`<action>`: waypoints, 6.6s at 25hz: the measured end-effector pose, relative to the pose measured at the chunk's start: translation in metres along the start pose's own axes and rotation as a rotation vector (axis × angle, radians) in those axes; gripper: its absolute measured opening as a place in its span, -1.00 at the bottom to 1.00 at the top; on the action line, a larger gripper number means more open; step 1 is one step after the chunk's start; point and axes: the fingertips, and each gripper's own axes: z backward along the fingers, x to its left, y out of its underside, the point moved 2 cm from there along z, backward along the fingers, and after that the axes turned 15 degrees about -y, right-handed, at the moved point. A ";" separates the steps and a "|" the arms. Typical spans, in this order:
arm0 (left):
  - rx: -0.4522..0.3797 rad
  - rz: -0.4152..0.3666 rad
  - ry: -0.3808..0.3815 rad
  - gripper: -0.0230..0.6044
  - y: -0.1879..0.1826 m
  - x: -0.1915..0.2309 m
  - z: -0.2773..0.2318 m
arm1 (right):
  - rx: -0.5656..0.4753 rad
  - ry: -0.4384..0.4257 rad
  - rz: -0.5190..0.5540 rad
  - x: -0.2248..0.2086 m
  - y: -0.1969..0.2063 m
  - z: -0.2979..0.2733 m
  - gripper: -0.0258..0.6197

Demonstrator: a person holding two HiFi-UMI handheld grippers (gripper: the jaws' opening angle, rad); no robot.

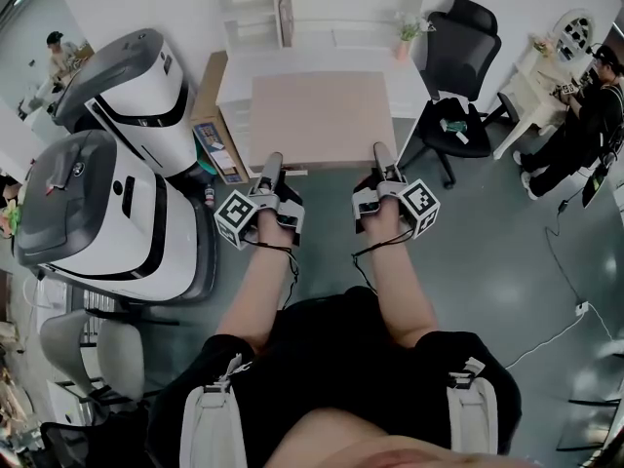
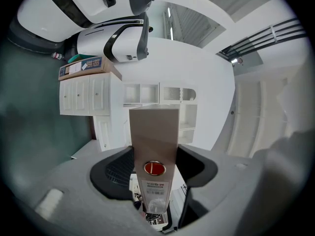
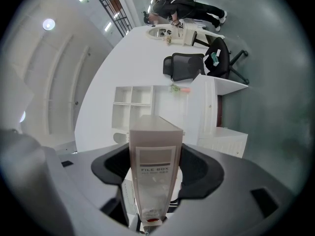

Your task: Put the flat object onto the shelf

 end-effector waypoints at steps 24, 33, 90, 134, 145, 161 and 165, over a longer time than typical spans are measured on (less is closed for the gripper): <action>-0.014 0.009 0.010 -0.06 -0.074 -0.022 -0.201 | 0.053 -0.036 -0.001 -0.074 -0.042 -0.210 -0.04; -0.037 0.020 0.004 -0.06 -0.094 -0.054 -0.343 | 0.092 -0.030 -0.007 -0.111 -0.102 -0.346 -0.04; -0.024 -0.064 0.120 -0.06 -0.211 -0.247 -0.614 | 0.123 -0.183 0.002 -0.069 -0.172 -0.669 -0.05; 0.025 -0.043 -0.120 -0.04 -0.265 -0.320 -0.765 | 0.103 0.084 -0.071 -0.084 -0.217 -0.846 -0.06; 0.032 -0.029 -0.128 -0.04 -0.283 -0.331 -0.798 | 0.100 0.115 -0.098 -0.089 -0.220 -0.882 -0.04; 0.030 -0.102 -0.073 -0.01 -0.294 -0.343 -0.830 | 0.071 0.131 0.057 -0.094 -0.233 -0.916 0.05; 0.009 -0.148 -0.038 0.11 -0.296 -0.347 -0.829 | 0.033 0.099 0.100 -0.090 -0.242 -0.917 0.24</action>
